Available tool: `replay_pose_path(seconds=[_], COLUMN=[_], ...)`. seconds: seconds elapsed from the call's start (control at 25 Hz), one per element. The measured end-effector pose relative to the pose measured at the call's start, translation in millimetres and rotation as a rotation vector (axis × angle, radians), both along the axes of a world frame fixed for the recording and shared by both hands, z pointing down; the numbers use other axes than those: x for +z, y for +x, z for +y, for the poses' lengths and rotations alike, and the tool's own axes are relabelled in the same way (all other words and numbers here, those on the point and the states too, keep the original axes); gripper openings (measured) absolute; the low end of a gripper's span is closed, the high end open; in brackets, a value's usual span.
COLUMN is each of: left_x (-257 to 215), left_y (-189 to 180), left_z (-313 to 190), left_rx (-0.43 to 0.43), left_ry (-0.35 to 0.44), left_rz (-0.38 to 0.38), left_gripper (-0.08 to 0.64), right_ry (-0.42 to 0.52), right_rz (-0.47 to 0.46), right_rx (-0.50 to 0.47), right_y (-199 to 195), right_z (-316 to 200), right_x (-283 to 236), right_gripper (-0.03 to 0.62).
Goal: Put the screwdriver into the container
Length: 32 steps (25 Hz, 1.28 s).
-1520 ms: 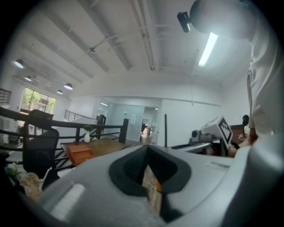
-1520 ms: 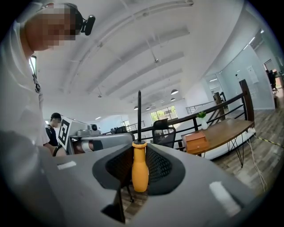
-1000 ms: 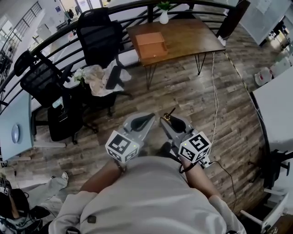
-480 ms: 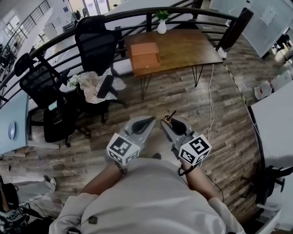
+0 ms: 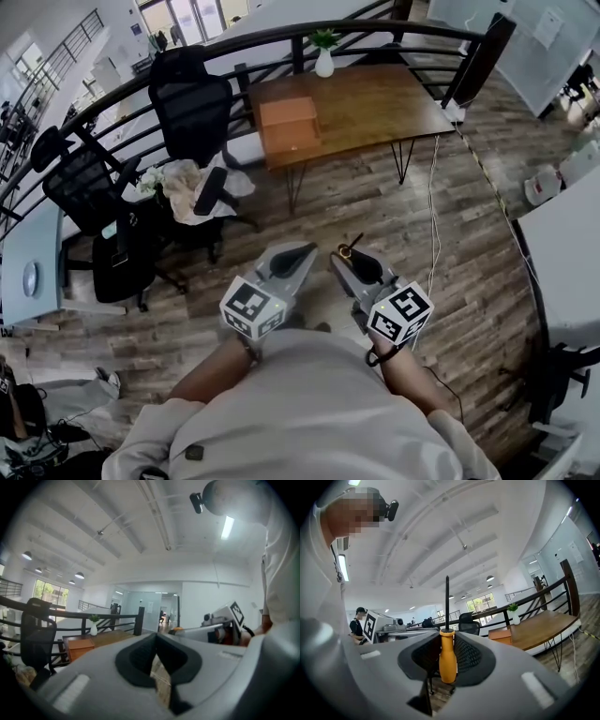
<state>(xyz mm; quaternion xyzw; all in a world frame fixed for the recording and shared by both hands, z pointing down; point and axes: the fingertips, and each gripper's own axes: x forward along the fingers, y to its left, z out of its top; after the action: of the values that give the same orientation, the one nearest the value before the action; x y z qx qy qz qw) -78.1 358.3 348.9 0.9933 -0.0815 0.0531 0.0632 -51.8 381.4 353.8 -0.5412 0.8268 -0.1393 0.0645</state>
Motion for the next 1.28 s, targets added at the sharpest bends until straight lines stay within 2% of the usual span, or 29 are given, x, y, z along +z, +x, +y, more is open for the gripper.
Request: replay_pose_path(seconds=[0.24, 0.64, 0.88, 1.28], left_x=[4, 10, 8, -13], left_y=[16, 14, 9, -18], left_z=[2, -32, -79, -195], left_rx=[0.031, 0.041, 0.044, 0.04], left_ry=[-0.001, -0.018, -0.019, 0.005], left_rz=[-0.014, -0.009, 0.001, 0.009], left_gripper=[0.003, 0.003, 0.003, 0.003], right_ry=[-0.008, -0.024, -0.033, -0.011], right_rz=[-0.018, -0.011, 0.0, 0.008], right_rx=[0.023, 0.036, 0.031, 0.032], right_y=[15, 14, 7, -17], right_z=[-3, -32, -81, -198], right_x=[5, 10, 9, -11], right_gripper=[0.092, 0.092, 0.092, 0.092])
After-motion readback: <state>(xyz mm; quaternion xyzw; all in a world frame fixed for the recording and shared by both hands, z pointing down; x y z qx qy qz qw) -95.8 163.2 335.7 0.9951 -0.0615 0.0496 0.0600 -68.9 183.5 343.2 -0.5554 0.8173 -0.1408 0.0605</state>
